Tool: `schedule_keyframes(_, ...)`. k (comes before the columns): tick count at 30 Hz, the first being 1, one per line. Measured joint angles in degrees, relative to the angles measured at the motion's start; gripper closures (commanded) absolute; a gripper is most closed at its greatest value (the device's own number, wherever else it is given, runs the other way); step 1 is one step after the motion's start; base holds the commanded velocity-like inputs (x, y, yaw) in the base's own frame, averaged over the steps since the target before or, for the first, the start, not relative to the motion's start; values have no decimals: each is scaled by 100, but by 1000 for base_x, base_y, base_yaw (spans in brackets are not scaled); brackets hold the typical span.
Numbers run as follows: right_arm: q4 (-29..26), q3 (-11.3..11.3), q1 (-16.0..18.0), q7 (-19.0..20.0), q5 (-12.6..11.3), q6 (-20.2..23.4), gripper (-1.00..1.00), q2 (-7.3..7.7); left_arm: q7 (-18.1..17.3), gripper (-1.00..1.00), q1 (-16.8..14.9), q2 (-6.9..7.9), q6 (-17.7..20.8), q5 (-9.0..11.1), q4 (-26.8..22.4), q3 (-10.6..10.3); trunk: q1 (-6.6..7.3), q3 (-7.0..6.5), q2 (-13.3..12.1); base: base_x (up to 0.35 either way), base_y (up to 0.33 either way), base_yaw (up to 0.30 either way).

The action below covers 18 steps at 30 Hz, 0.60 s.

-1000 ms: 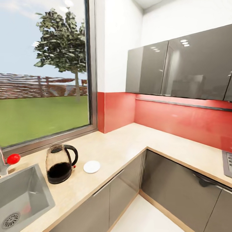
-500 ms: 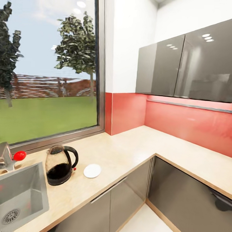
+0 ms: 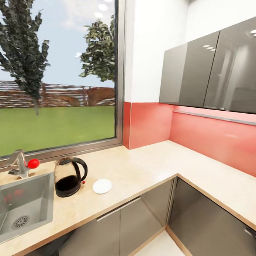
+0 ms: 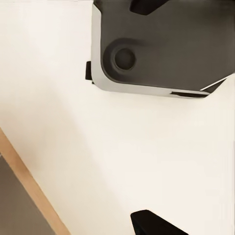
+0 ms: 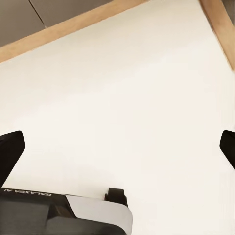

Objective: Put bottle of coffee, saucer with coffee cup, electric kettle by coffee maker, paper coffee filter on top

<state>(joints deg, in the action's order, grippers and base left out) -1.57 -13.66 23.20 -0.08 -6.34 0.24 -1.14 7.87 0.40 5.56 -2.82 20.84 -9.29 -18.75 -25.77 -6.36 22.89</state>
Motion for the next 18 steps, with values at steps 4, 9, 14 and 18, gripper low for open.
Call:
schedule_keyframes(4,0,0,0,0,0,0,-100,0,0,-100,0,1,0,0,0,0,0,21,0,0,-324,252)
schedule_keyframes(9,0,0,0,0,0,0,-100,0,0,-100,0,1,0,0,0,0,0,48,0,0,-324,243)
schedule_keyframes(14,0,0,0,0,0,0,-100,-8,0,-100,0,3,0,0,0,0,0,80,0,0,-324,215)
schedule_keyframes(18,0,0,0,0,0,0,-100,-9,0,-100,0,3,-38,0,0,6,0,108,0,0,-324,188)
